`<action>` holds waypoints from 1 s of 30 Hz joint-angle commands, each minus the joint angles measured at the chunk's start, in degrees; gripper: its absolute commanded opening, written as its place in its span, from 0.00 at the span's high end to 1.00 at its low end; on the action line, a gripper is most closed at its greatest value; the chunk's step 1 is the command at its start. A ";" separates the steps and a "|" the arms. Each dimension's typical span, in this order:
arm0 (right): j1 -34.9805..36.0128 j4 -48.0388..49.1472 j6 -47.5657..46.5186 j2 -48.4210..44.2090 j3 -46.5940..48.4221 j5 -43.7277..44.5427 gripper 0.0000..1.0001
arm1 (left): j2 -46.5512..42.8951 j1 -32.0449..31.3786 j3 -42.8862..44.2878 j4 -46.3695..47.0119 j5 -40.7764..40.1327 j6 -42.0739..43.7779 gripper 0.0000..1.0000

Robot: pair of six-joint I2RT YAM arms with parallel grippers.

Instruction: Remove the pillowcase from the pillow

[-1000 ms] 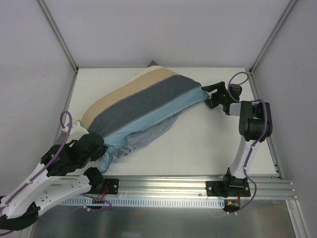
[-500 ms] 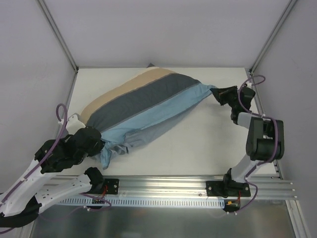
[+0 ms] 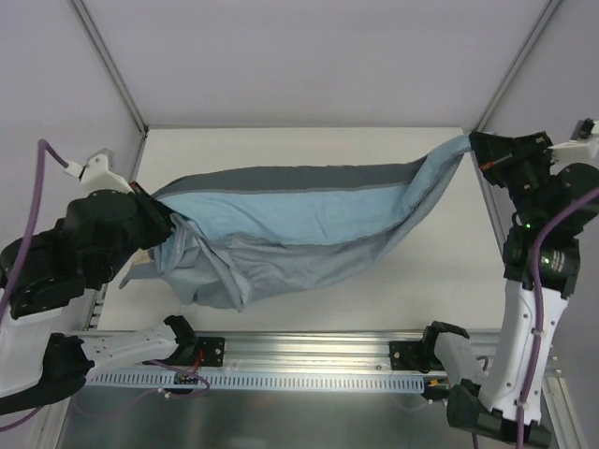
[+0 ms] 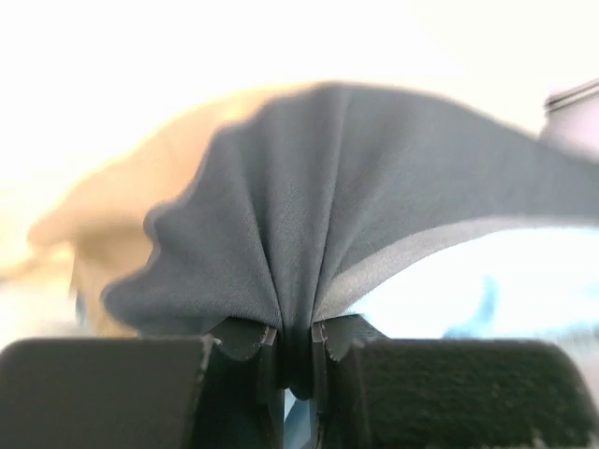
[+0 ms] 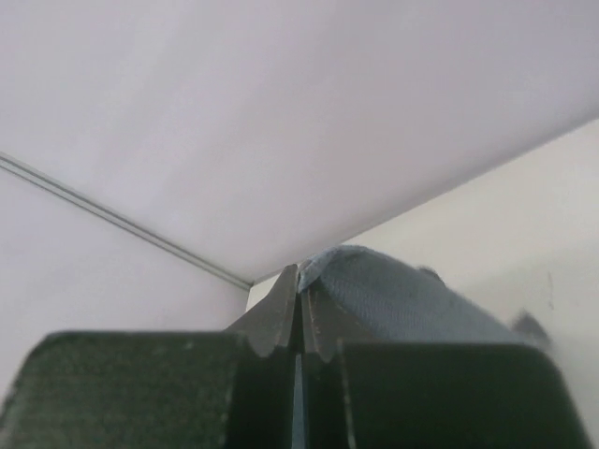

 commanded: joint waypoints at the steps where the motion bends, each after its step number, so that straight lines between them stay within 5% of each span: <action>1: -0.41 -18.53 -10.70 -5.41 12.56 6.88 0.99 | -3.28 0.49 6.44 3.77 -4.42 6.59 1.00; 5: -0.41 -25.78 -14.60 -6.57 19.18 13.12 0.99 | -3.56 0.49 5.23 8.07 -3.36 9.75 1.00; 10: -0.41 -26.76 -14.95 -0.87 18.76 14.81 0.99 | 6.53 1.28 5.66 9.67 -6.79 13.80 1.00; 12: -0.41 -24.05 -14.51 4.66 16.13 15.16 0.99 | 12.33 9.83 6.28 12.47 -2.51 17.57 1.00; 14: 0.11 -22.80 -15.21 10.10 15.59 16.03 0.99 | 15.68 19.69 4.97 15.19 13.37 19.69 1.00; 15: 0.29 -23.32 -15.82 13.35 16.55 16.04 0.99 | 18.82 24.26 3.48 19.39 18.56 20.39 0.93; 17: 2.73 -24.38 -17.40 23.81 20.94 18.84 0.99 | 26.10 32.90 1.10 22.75 27.73 22.76 0.53; 18: 3.62 -26.21 -20.02 27.50 22.87 19.20 0.91 | 29.28 34.40 1.88 23.20 29.49 23.73 0.04; 19: 4.33 -29.45 -21.09 36.15 30.20 18.68 0.54 | 32.71 36.59 5.45 22.60 31.08 25.30 0.01; 21: 6.43 -41.00 -24.07 44.02 40.15 17.53 0.28 | 40.02 37.49 9.51 20.76 34.69 25.75 0.01; 23: 9.60 -43.63 -26.01 47.84 46.44 22.44 0.18 | 42.06 37.58 12.51 19.87 34.70 26.11 0.01; 25: 11.35 -39.87 -26.38 43.65 40.43 24.31 0.03 | 41.97 37.67 13.22 19.96 33.91 26.37 0.01; 30: 16.97 -32.65 -28.13 35.37 29.23 25.18 0.04 | 40.13 37.67 9.11 19.96 34.77 27.69 0.01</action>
